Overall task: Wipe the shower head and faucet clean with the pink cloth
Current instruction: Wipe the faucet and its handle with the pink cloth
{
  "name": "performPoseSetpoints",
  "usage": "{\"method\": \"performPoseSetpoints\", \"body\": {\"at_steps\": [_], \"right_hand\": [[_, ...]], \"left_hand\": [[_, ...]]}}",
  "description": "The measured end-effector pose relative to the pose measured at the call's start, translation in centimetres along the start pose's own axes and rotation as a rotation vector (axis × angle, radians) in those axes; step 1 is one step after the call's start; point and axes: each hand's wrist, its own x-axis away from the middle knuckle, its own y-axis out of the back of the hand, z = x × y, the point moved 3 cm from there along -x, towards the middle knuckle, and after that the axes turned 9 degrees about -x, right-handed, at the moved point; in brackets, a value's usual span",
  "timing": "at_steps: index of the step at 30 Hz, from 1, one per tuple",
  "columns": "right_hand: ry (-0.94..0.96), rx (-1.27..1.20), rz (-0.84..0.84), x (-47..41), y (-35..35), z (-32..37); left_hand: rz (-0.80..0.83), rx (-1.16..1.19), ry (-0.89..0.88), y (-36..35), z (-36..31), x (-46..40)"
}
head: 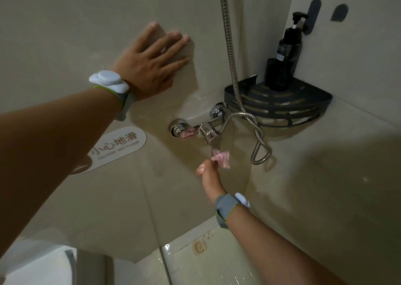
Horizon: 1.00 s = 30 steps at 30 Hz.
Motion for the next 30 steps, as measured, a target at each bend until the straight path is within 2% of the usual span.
{"method": "performPoseSetpoints", "body": {"at_steps": [3, 5, 7, 9, 13, 16, 19, 22, 24, 27, 30], "right_hand": [[-0.139, -0.378, -0.062, -1.2, -1.1, 0.1], [-0.109, -0.543, -0.133, -0.9, -0.9, 1.2], [-0.113, -0.682, -0.176, -0.5, -0.7, 2.2], [-0.141, -0.674, -0.197, 0.0, -1.0, 3.5], [-0.028, -0.314, -0.354, 0.0, -0.8, 7.0], [0.002, -0.058, -0.303, -0.7, -1.3, 7.8], [0.230, 0.539, -0.258, -0.3, -2.1, 6.2], [0.526, 0.946, -0.249, -0.6, -2.0, 5.3], [0.626, 1.165, -0.192, -1.3, -1.5, 5.3], [0.624, 1.257, -0.087, -2.2, -0.8, 5.9], [0.574, 1.123, -0.062, -3.3, -1.0, 7.2]], "left_hand": [[-0.010, 0.014, 0.005, -0.1, 0.1, 0.2], [-0.027, 0.000, 0.017, 0.1, 0.1, 0.0], [-0.033, -0.015, 0.021, 0.2, 0.1, 0.0], [-0.032, -0.021, 0.016, 0.2, 0.0, 0.0], [-0.029, -0.018, 0.007, 0.3, 0.2, 0.0], [-0.013, -0.010, 0.000, 0.4, 0.2, -0.1], [-0.027, -0.007, 0.013, 0.6, 0.1, 0.0], [-0.036, -0.006, 0.015, 0.6, 0.0, 0.0], [-0.028, 0.001, 0.021, 0.5, 0.1, 0.0], [-0.007, 0.009, 0.015, 0.3, 0.1, 0.0], [-0.010, 0.018, 0.016, 0.3, 0.0, -0.1]]}}
